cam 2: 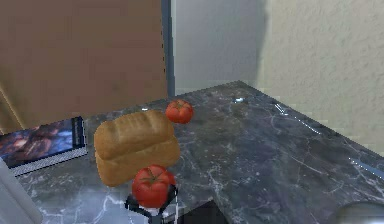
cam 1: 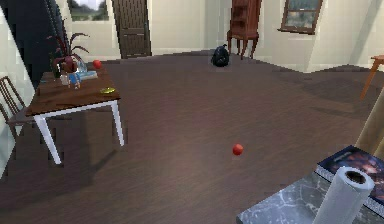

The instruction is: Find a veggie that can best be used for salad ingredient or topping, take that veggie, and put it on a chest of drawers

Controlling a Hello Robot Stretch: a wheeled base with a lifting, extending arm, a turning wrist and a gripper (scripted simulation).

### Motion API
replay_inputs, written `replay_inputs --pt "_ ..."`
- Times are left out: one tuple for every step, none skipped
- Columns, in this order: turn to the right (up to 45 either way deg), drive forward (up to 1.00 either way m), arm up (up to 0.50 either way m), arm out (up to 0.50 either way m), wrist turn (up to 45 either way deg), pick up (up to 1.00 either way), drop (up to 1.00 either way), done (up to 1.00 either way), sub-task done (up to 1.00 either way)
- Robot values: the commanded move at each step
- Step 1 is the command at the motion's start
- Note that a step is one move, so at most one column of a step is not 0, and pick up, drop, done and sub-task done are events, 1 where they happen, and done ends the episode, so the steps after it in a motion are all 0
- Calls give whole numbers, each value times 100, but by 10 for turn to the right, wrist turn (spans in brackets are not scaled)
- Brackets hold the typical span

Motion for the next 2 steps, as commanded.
replay_inputs --pt "0 0 0 0 0 100 0 0 0" --pt "0 0 10 0 0 0 0 0 0"
